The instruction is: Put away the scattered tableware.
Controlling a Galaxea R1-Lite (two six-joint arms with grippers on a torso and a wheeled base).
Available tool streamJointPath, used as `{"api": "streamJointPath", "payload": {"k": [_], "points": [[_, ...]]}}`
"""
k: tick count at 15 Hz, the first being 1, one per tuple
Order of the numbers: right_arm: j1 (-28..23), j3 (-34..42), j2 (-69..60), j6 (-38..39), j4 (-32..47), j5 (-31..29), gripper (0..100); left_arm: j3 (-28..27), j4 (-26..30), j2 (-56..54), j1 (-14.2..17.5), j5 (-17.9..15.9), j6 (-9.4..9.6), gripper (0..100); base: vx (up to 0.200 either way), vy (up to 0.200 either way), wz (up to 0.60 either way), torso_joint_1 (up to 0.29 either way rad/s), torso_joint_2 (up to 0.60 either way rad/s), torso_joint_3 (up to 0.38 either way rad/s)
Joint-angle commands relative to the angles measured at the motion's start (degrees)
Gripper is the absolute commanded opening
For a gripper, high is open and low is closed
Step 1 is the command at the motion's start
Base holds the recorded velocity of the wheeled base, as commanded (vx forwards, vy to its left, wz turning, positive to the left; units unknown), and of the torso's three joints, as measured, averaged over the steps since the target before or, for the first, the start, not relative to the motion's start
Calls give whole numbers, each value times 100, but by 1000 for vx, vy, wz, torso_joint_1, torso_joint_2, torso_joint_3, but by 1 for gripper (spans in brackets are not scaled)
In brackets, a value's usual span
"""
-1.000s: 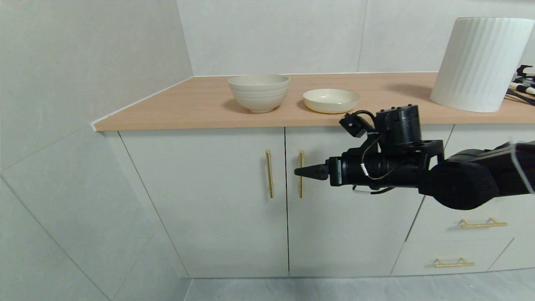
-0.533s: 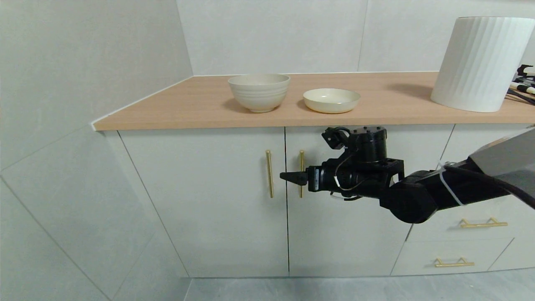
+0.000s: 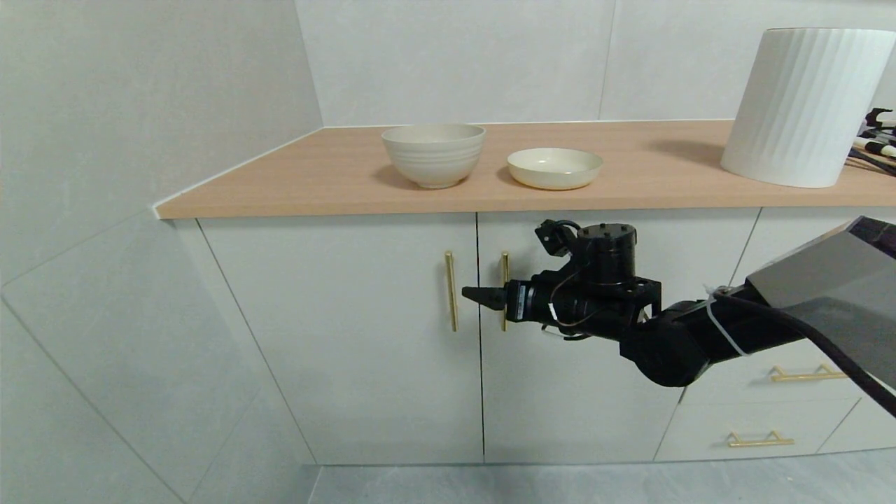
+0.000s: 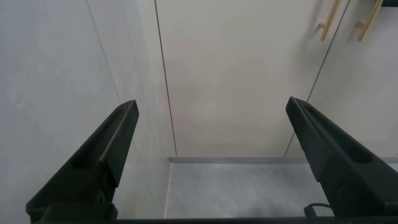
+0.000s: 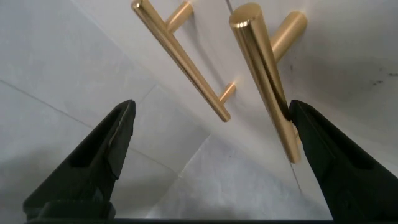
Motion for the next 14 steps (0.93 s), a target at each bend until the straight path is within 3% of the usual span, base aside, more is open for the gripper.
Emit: {"api": "streamJointPath", "payload": {"k": [1,8,14], "points": [[59,16,-16,62,-27,19,100,-1,0,0,2,0,-4,100,0,0,0,0,0,0],[323,447,-297,141,-317,63,100,-1,0,0,2,9,-4,100,0,0,0,0,0,0],[657,2600,-2002,159,-326,414,100,-1,0,0,2,9,-4,100,0,0,0,0,0,0]]}}
